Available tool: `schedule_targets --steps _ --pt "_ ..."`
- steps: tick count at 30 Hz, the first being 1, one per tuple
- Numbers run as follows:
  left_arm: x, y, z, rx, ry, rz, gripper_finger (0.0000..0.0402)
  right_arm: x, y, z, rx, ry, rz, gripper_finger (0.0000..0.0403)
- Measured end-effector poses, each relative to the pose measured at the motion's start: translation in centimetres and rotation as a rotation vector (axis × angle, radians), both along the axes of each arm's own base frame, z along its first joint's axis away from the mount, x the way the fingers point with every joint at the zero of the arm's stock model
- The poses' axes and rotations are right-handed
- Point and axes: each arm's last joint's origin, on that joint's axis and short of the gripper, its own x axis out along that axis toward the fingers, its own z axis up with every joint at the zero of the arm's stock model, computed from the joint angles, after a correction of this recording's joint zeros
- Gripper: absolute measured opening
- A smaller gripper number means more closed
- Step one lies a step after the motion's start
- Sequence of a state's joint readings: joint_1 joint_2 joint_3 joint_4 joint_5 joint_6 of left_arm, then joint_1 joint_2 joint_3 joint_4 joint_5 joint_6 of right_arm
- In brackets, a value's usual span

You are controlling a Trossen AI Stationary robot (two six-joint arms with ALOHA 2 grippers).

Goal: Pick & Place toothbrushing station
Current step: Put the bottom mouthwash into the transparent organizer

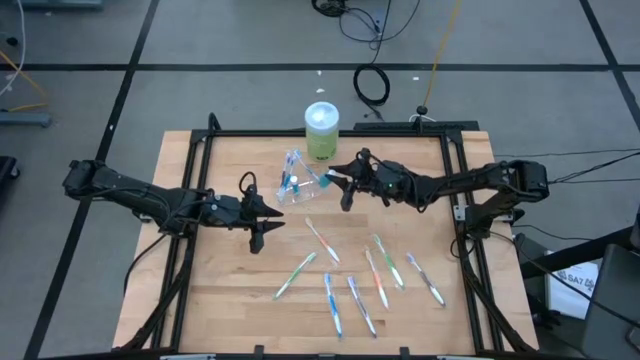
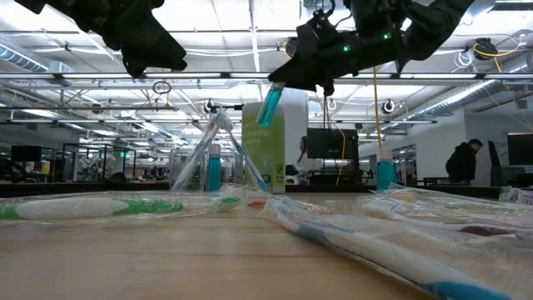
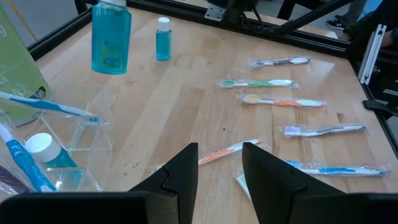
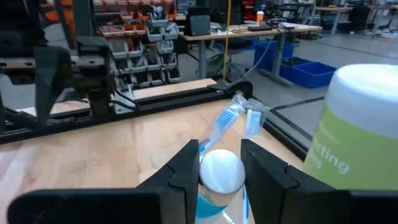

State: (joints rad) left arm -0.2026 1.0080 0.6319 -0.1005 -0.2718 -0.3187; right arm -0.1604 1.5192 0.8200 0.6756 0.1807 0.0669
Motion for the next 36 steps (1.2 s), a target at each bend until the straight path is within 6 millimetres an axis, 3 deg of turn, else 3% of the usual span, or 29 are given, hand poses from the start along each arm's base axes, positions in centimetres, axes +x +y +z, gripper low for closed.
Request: schedule_targets --steps 7,16,23,29,36 --pt "0.0 0.0 0.0 0.001 0.000 0.000 0.0131 0.7 -0.1 -0.6 0.028 -0.012 0.025 0.0087" --pt "0.1 0.0 0.2 0.000 -0.021 0.008 0.0131 4.7 -0.3 -1.0 0.036 -0.003 0.035 0.0087" --pt "0.3 0.3 0.6 0.048 -0.063 0.016 0.0131 7.9 -1.3 -1.9 0.046 0.098 0.020 0.0087" --pt "-1.3 1.2 2.1 0.103 -0.112 0.092 0.0131 8.4 -2.3 -2.9 0.052 0.158 -0.009 0.0087" --pt "-3.8 2.8 3.2 0.165 -0.118 0.182 0.0131 8.0 -3.8 -2.7 0.068 0.142 -0.069 0.0087"
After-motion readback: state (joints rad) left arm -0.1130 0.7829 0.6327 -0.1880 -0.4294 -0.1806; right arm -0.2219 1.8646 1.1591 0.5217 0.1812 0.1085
